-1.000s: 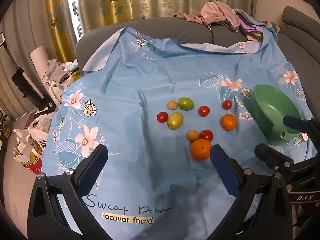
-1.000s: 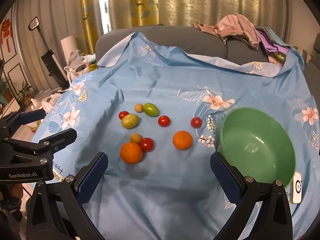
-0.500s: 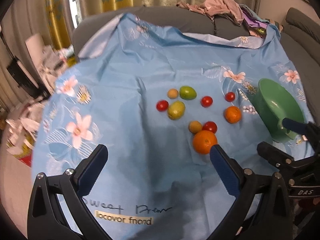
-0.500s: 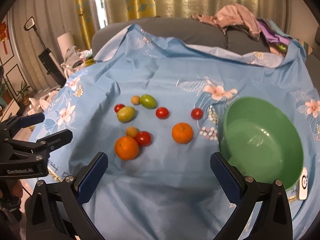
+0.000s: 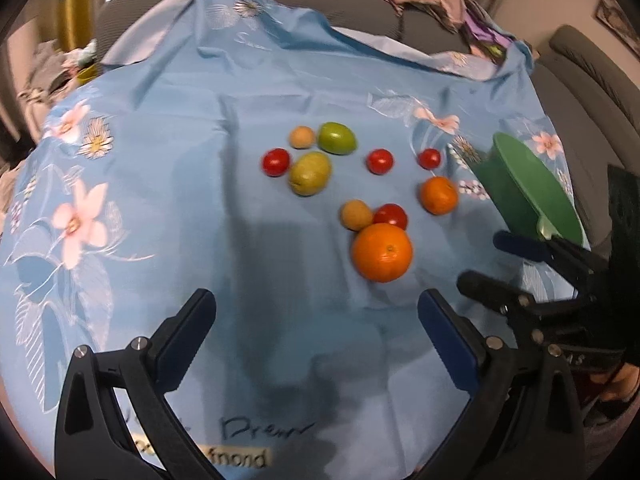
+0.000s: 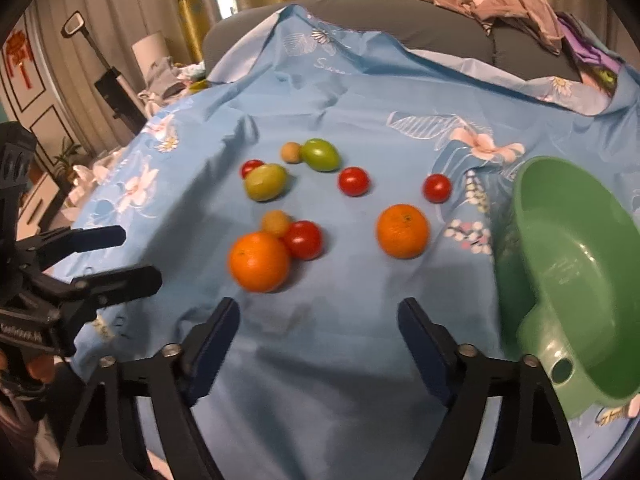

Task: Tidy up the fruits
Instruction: 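Grasp the large orange with the left tool while the right tool grasps the other orange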

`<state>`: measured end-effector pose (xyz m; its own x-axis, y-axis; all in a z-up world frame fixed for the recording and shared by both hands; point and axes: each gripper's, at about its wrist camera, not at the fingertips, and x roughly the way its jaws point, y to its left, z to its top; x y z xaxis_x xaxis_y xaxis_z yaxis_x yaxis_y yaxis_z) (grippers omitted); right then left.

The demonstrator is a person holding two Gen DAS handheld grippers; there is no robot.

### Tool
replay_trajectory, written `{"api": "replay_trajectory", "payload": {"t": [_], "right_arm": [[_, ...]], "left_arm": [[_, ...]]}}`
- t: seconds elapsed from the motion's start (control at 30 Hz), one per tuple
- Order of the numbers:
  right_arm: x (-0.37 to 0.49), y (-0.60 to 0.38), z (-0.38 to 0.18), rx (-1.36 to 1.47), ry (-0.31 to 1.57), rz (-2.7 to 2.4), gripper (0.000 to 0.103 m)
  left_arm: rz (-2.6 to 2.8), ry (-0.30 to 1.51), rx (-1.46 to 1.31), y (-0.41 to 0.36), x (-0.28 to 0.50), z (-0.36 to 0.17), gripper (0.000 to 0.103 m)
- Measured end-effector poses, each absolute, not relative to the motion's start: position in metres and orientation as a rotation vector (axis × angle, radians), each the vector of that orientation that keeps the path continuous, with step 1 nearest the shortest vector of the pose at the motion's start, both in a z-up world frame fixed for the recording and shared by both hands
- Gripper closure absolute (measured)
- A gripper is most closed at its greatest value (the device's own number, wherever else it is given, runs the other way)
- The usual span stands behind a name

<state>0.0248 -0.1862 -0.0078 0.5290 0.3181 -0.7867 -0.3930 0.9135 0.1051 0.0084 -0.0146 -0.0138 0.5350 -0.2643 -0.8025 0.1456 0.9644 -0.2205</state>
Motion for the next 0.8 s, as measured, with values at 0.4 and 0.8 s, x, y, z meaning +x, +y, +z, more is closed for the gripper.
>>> {"api": "replay_trajectory", "payload": {"t": [0.4, 0.8], "right_arm": [[0.06, -0.197, -0.023, -0.133, 0.914, 0.368, 0.036], [0.102, -0.19, -0.038, -0.221, 0.95, 0.287, 0.036]], "left_arm": [[-0.297, 1.036, -0.065, -0.055, 0.051, -0.042, 0.026], [-0.342, 1.042, -0.082, -0.057, 0.059, -0.052, 0.056]]}}
